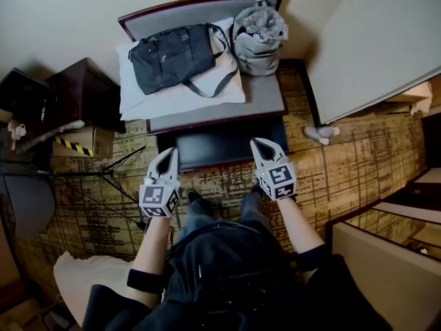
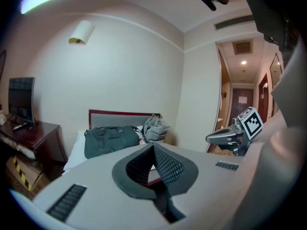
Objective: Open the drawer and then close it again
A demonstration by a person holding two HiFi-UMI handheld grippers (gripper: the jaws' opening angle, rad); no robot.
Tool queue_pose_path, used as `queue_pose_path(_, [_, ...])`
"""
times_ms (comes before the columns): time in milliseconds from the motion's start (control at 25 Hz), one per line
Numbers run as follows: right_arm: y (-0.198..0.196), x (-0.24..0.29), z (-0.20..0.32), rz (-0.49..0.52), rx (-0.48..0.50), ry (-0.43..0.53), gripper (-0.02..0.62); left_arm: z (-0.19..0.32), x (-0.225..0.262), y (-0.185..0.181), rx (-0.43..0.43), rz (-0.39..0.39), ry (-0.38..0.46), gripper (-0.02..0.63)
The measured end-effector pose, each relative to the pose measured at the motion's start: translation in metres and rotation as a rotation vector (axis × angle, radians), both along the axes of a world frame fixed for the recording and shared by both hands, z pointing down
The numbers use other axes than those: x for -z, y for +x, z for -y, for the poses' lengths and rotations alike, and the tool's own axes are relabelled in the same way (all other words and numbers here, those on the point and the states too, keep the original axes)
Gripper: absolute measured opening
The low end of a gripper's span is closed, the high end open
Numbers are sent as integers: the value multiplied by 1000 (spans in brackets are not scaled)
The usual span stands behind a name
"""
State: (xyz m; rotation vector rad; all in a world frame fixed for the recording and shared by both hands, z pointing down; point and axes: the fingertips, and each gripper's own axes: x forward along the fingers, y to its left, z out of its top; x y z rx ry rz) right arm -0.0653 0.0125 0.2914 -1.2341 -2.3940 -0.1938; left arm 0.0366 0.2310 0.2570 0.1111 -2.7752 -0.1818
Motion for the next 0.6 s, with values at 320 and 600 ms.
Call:
queue_pose_path(320, [2,0,0,9,10,-1,6,10,5,0,-6,18,3,1])
queue_pose_path(600, [1,-5,7,-5,-9,3,6,18,0,-4,-34,-2,5,1])
